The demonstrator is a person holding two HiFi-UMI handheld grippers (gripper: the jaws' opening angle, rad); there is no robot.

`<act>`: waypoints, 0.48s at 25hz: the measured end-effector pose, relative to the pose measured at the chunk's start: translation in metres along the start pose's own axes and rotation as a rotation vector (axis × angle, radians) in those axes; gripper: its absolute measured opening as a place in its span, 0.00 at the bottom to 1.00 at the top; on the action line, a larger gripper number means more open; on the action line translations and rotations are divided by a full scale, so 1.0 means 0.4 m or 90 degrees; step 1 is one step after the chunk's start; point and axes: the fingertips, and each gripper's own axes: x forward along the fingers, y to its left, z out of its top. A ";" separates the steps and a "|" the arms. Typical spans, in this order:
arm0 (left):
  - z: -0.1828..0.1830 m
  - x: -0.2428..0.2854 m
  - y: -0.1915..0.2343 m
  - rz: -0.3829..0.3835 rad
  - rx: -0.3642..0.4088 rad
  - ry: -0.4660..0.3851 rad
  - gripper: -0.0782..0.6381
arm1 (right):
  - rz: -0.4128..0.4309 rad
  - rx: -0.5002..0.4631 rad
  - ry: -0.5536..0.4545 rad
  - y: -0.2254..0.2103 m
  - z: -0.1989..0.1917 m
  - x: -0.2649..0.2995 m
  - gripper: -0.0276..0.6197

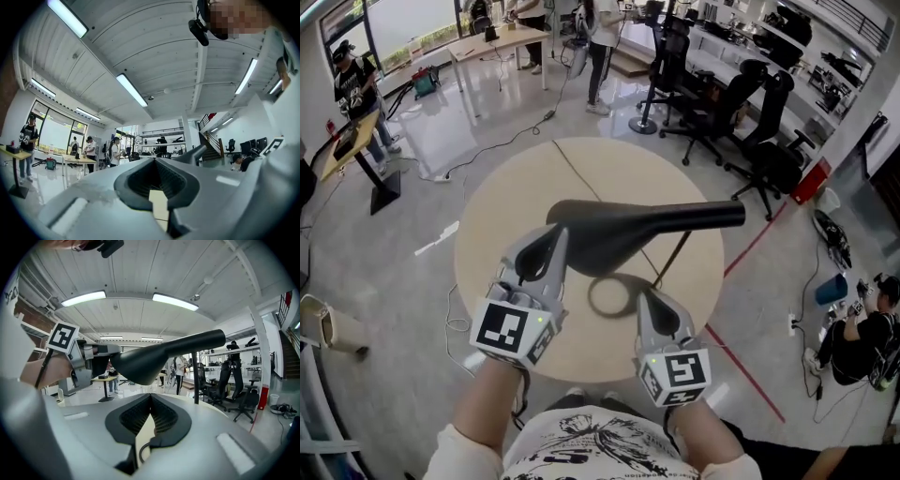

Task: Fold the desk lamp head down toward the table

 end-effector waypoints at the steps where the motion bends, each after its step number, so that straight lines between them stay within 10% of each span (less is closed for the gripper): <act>1: -0.018 -0.001 -0.003 0.000 -0.003 0.011 0.11 | -0.001 -0.003 -0.002 0.000 0.003 0.001 0.06; 12: -0.219 0.004 -0.045 -0.037 -0.046 0.119 0.11 | -0.024 0.002 0.010 0.015 -0.021 0.006 0.05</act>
